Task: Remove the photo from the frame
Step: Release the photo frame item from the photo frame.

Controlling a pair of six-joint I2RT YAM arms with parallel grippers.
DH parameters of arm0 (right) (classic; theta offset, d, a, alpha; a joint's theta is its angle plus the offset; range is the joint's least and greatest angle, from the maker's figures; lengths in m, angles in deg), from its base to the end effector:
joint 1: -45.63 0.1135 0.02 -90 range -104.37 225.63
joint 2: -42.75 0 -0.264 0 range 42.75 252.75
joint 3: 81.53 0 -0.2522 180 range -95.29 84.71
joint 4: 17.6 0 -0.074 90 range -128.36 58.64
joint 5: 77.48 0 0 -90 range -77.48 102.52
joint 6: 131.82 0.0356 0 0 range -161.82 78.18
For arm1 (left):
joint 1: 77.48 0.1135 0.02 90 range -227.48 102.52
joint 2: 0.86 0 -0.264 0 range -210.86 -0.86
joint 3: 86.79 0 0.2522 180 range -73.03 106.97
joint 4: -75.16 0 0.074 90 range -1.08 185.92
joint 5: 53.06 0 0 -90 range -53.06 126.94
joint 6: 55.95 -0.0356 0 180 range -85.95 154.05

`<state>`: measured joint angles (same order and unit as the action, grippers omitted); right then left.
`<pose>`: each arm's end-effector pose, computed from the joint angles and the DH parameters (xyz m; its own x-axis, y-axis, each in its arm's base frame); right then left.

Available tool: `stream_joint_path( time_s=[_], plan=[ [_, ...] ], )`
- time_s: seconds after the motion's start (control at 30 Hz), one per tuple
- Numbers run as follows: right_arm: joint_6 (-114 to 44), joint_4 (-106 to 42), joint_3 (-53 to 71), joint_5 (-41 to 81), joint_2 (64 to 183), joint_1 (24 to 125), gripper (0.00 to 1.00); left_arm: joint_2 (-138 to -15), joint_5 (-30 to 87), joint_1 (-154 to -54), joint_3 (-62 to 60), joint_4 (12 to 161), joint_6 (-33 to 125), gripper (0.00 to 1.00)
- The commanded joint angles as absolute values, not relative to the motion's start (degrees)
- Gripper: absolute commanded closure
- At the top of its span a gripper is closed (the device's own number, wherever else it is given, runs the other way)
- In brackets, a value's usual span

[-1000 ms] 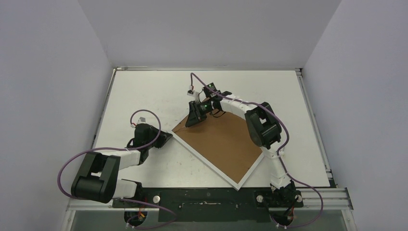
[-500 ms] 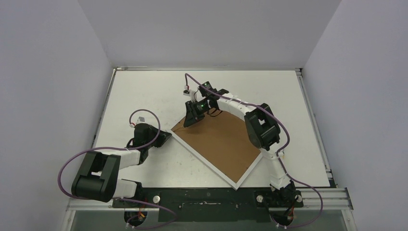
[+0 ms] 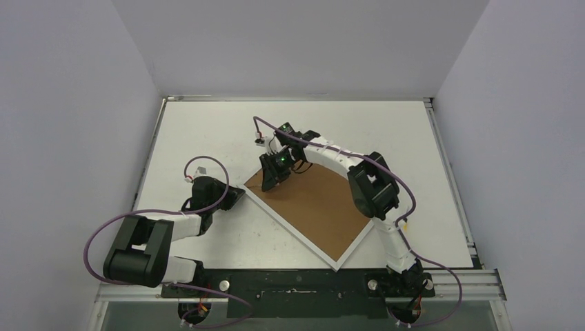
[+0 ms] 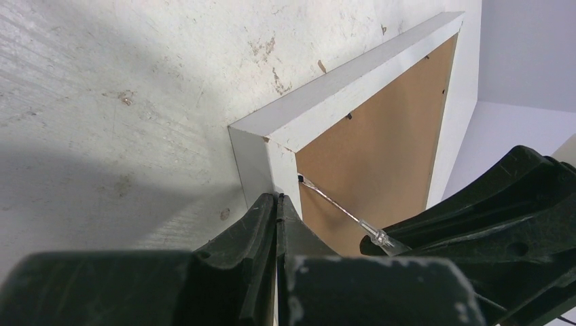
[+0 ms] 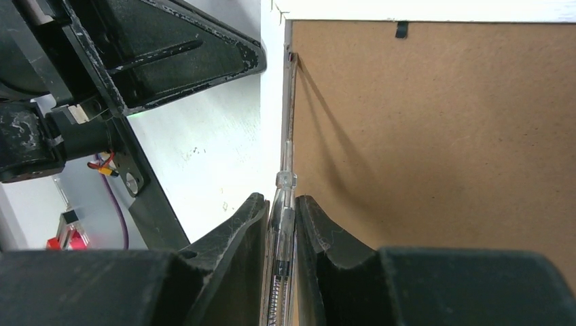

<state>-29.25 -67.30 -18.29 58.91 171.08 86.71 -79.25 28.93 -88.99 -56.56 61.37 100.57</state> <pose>0.3435 0.3336 0.1836 -0.8009 -0.4990 -0.3310 -0.5546 0.4096 0.7243 0.2198 -0.0498 0.1225 -0.5050 -0.8241 -0.2567 -0.3837 0.4808 -0.7884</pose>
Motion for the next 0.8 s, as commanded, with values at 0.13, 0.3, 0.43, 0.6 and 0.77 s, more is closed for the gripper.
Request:
stream_joint_path(
  time_s=[0.13,0.3,0.43,0.6,0.77],
  plan=[
    [-32.89,-67.62,-26.53,64.98,170.91,93.93,0.95,-80.72,24.98,-90.18,-55.42,59.16,99.66,1.0],
    [-37.1,-71.91,-29.98,64.33,171.85,95.36,0.95,-81.27,24.64,-90.18,-55.25,58.95,99.62,1.0],
    [-41.22,-74.7,-30.96,63.94,172.26,97.41,0.95,-81.7,24.63,-90.19,-55.05,58.69,99.53,1.0],
    [-45.44,-76.78,-32.55,63.55,172.72,99.53,0.95,-82.39,24.11,-90.2,-54.84,58.42,99.59,1.0],
    [-49.27,-78.52,-33.61,64.36,173.7,100.81,0.95,-82.67,23.76,-90.18,-54.43,58.42,99.68,1.0]
  ],
)
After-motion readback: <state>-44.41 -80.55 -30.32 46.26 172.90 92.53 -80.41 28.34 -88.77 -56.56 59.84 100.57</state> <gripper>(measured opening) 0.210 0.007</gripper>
